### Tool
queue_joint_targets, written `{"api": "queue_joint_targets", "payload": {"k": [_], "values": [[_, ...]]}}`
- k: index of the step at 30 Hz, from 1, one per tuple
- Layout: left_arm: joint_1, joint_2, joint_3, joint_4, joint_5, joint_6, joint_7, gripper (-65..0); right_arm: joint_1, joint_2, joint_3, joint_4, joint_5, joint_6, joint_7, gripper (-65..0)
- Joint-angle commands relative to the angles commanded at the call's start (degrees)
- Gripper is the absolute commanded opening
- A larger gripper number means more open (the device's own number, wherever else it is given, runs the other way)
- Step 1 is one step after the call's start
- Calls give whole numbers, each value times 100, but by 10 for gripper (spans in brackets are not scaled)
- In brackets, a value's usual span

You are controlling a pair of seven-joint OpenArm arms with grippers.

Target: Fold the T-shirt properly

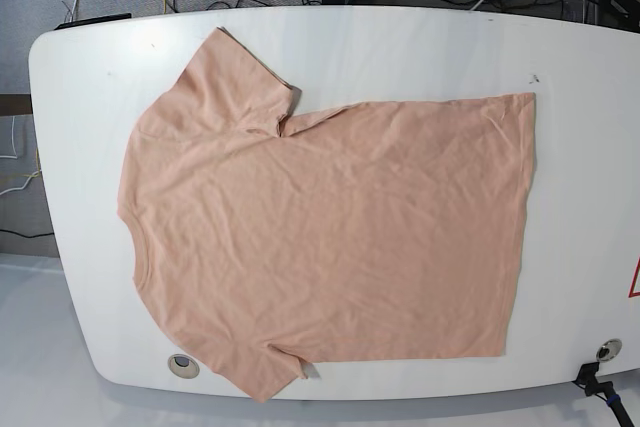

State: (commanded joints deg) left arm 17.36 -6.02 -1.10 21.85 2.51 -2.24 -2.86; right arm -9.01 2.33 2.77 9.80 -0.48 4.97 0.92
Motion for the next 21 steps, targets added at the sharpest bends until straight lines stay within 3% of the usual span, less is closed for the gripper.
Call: {"api": "queue_joint_targets", "payload": {"k": [5, 9, 14, 21], "values": [[114, 0, 0, 35, -9, 0, -35, -650, -246, 0, 0, 343, -35, 0, 105, -647], [352, 0, 0, 44, -9, 0, -800, -650, -651, -9, 0, 1020, -44, 0, 123, -647], [527, 0, 0, 220, -9, 0, -844, -650, -967, 0, -9, 1468, -44, 0, 123, -647], [1248, 0, 0, 1415, -9, 0, -844, -650, -1389, -9, -9, 2119, -44, 0, 123, -647]]}}
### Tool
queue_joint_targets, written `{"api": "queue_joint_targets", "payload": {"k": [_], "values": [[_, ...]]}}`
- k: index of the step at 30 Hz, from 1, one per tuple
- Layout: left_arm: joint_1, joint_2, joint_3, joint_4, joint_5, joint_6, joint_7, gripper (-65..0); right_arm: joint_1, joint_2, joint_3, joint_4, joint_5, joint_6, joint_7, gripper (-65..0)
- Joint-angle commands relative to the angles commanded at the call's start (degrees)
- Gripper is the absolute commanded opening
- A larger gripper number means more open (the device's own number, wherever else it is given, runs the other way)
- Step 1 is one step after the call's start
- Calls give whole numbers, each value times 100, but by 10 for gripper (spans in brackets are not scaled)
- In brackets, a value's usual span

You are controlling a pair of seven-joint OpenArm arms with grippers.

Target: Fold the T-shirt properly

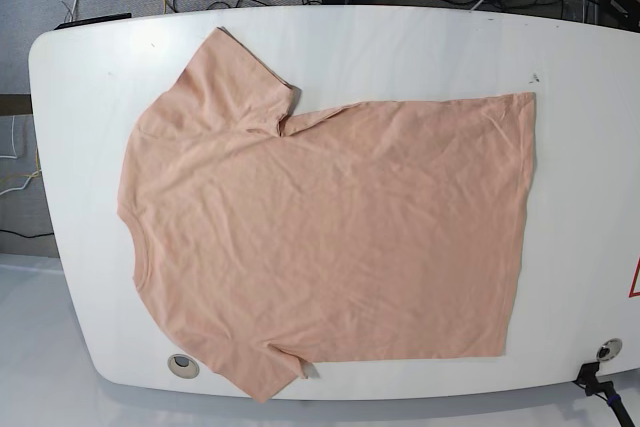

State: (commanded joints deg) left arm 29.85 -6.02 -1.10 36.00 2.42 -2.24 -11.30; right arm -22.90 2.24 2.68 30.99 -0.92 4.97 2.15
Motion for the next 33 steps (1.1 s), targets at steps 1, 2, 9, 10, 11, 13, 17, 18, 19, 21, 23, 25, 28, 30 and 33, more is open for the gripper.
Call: {"api": "queue_joint_targets", "payload": {"k": [1, 2, 9, 10, 11, 13, 17, 18, 19, 21, 23, 25, 28, 30, 33], "values": [[97, 0, 0, 158, 0, 0, 0, -650, -97, 0, 0, 167, 0, 0, 0, -647], [158, 0, 0, 281, 0, 0, 0, -650, -193, 0, 0, 334, 0, 0, 0, -647], [536, 0, 0, 888, -9, 0, 0, -650, -730, 0, 0, 1169, 0, 0, 0, -647], [589, 0, 0, 1002, -9, 0, 0, -650, -800, 0, 0, 1266, 0, 0, 0, -647], [668, 0, 0, 1116, -9, 0, 0, -650, -862, 0, 0, 1354, 0, 0, 0, -647], [809, 0, 0, 1336, -9, 0, 9, -650, -985, 0, 0, 1521, 18, 0, 0, -647], [1029, 0, 0, 1697, -9, 0, 18, -650, -1284, 0, 0, 2004, 35, 0, -149, -647], [1064, 0, 0, 1749, -9, 0, 18, -650, -1354, 0, 0, 2145, 44, 0, -229, -647], [1108, 0, 0, 1785, -9, 0, 18, -650, -1433, 0, 0, 2277, 44, 0, -255, -647], [1187, 0, 0, 1855, -9, 0, 18, -650, -1618, 0, 0, 2567, 44, 0, -264, -647], [1301, 0, -9, 1978, -18, 0, 18, -650, -1811, 0, 0, 2866, 53, 0, -264, -647], [1477, 0, -18, 2251, -18, 0, 18, -650, -1996, 0, 0, 3103, 53, 0, -264, -647], [1811, 0, -26, 2804, -18, 0, 18, -650, -2330, 0, 0, 3552, 53, 0, -264, -647], [1996, 0, -26, 3147, -18, 0, 18, -650, -2567, 0, 0, 3851, 53, 0, -264, -647], [2286, -18, -26, 3622, -26, 0, 18, -650, -2875, 0, 0, 4299, 53, 0, -264, -647]]}}
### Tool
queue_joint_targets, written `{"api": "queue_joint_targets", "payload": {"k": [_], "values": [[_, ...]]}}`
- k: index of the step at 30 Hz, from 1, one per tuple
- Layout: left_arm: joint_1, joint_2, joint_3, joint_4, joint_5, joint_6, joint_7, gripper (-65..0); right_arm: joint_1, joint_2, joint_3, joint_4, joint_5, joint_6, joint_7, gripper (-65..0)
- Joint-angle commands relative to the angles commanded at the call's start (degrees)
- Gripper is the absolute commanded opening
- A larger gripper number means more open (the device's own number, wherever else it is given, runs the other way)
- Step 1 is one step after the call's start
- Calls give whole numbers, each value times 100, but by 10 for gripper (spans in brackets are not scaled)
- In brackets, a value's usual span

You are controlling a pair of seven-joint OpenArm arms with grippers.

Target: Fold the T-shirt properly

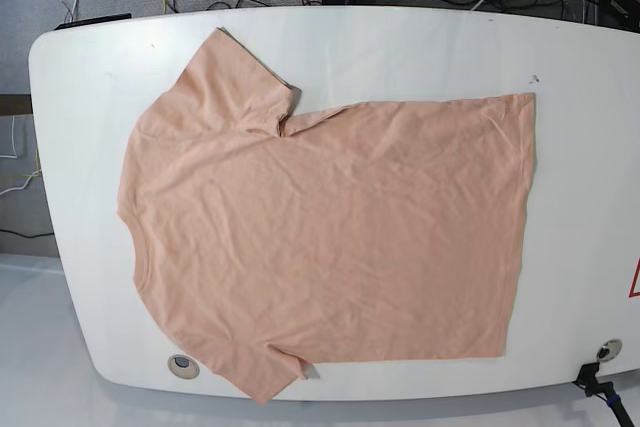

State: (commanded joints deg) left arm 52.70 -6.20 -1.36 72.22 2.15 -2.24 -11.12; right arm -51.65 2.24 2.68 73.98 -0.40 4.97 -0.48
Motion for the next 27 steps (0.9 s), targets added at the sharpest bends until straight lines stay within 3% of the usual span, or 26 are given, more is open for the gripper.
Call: {"api": "queue_joint_targets", "payload": {"k": [9, 18, 23, 27], "values": [[941, -9, -229, 1749, 0, 0, 0, -650, -809, 0, 0, 1415, 9, 0, 0, -647], [1292, -9, -554, 2971, -9, 0, 0, -650, -1451, 0, 9, 2945, 9, 0, -18, -647], [1415, 0, -721, 3429, -9, 0, 0, -649, -1565, 0, 9, 3921, 9, 0, -826, -647], [1415, 0, -835, 3648, -18, 0, 0, -649, -1538, 0, 9, 4053, 0, 0, -835, -647]]}}
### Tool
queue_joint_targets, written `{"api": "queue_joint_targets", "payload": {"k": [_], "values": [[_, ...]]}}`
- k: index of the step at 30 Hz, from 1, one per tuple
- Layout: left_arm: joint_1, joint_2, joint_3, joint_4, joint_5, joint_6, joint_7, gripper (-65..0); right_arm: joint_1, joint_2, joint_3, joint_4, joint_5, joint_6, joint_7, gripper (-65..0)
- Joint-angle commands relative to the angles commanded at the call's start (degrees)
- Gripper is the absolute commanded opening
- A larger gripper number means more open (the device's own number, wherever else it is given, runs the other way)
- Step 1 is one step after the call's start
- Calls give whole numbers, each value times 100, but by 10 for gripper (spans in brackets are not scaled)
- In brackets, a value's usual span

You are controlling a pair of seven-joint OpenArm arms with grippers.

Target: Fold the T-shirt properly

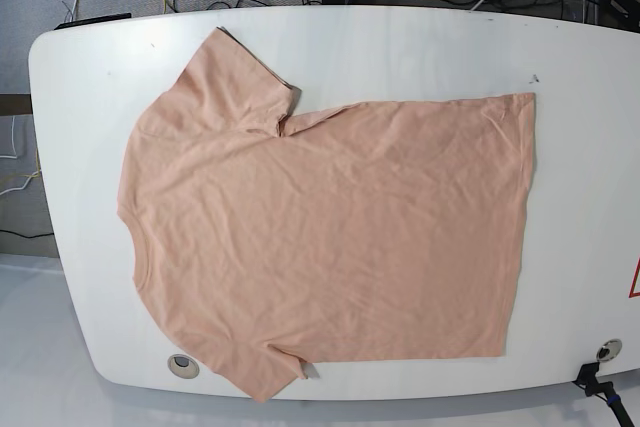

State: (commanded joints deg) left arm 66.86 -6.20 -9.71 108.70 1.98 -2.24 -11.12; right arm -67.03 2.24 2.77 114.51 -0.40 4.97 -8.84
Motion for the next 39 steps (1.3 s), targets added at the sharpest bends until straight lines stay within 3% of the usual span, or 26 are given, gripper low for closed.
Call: {"api": "queue_joint_targets", "payload": {"k": [10, 14, 18, 21, 24, 29, 33, 37, 39], "values": [[-448, -9, -316, 132, -9, -9, 0, -647, 598, -9, -18, 123, 0, 9, 9, -647], [-800, 9, -545, 132, -237, -501, 0, -636, 958, -9, -18, 123, 255, 9, 9, -644], [-1108, -9, -686, 132, -782, -615, 9, -510, 1284, 141, 18, 123, 1073, 9, 9, -642], [-1336, -9, -774, 132, -800, -651, 185, -392, 1486, 308, 18, 123, 1705, -9, 9, -641], [-1538, -9, -879, 132, -809, -651, 316, -330, 1635, 369, 35, 123, 2207, -26, 9, -612], [-1793, -18, -879, 132, -879, -659, 343, -324, 1864, 396, 642, 97, 3534, 0, -9, -420], [-1934, -185, -879, 123, -1345, -659, 589, -322, 1987, 571, 976, 97, 4615, 0, -211, -302], [-2084, -466, -879, 114, -1996, -659, 747, -307, 2127, 730, 1292, -35, 6136, 0, -809, -275], [-2084, -571, -879, 114, -2224, -659, 747, -235, 2127, 730, 1424, -44, 6690, 0, -993, -275]]}}
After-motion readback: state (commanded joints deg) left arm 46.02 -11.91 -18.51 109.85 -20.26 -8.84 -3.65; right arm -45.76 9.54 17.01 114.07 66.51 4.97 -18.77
